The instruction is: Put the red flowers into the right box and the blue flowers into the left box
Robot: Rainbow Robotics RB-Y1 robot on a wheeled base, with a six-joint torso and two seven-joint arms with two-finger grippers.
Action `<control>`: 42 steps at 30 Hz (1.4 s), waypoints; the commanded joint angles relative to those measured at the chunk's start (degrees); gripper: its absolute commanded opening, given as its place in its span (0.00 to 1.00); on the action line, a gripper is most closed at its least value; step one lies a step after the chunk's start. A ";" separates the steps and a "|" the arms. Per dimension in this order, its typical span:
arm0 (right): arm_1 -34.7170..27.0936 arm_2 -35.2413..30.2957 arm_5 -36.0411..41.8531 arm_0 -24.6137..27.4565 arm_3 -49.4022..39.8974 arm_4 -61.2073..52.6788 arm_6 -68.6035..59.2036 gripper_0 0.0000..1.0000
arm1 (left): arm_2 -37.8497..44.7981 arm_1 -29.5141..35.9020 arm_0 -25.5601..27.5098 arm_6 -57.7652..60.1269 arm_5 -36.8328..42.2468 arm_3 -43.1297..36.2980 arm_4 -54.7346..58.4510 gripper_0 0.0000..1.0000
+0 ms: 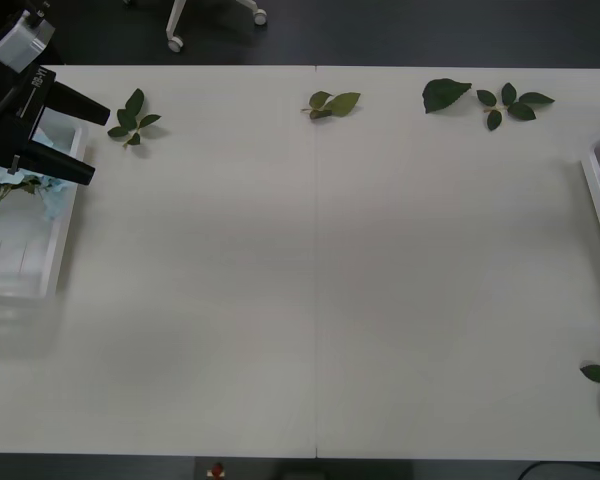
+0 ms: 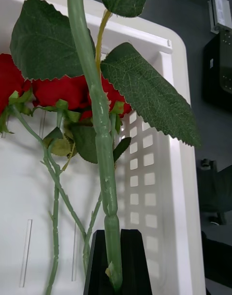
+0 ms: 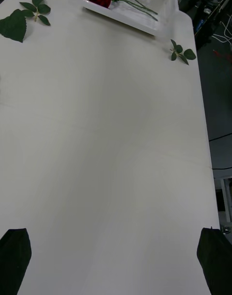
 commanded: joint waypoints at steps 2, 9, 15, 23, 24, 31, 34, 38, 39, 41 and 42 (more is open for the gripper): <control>2.34 -0.41 -1.53 -2.24 2.19 1.12 0.69 0.00 | 0.85 1.45 -1.24 0.47 0.41 -0.45 0.51 1.00; 5.68 3.10 -2.15 -7.60 7.29 2.88 1.83 0.00 | 0.85 1.45 -1.24 0.47 0.41 -0.45 0.51 1.00; 6.12 9.17 -3.82 -12.35 10.71 3.14 2.01 0.00 | 0.85 1.45 -1.24 0.47 0.41 -0.45 0.51 1.00; 7.35 9.78 -3.82 -14.28 13.17 4.55 3.06 0.06 | 0.85 1.45 -1.24 0.47 0.41 -0.45 0.51 1.00; 7.35 9.87 -3.73 -14.28 13.35 4.90 3.24 0.15 | 0.85 1.45 -1.24 0.47 0.41 -0.45 0.51 1.00; 7.35 9.78 -3.38 -14.28 13.97 5.43 4.20 0.59 | 0.85 1.45 -1.24 0.47 0.41 -0.45 0.51 1.00; 7.18 9.78 -1.80 -14.28 14.05 5.34 4.38 0.67 | 0.85 1.45 -1.24 0.47 0.41 -0.45 0.51 1.00; 6.03 9.78 1.37 -14.37 12.65 3.23 4.73 0.74 | 0.85 1.45 -1.24 0.47 0.41 -0.45 0.51 1.00; 5.51 9.78 2.69 -14.37 11.94 1.65 4.91 0.75 | 0.85 1.45 -1.24 0.47 0.41 -0.45 0.51 1.00; 4.72 9.78 4.71 -14.37 10.63 -0.81 5.26 0.76 | 0.85 1.45 -1.24 0.47 0.41 -0.45 0.51 1.00; 4.10 9.78 6.29 -14.37 9.57 -2.57 5.52 0.76 | 0.85 1.45 -1.24 0.47 0.41 -0.45 0.51 1.00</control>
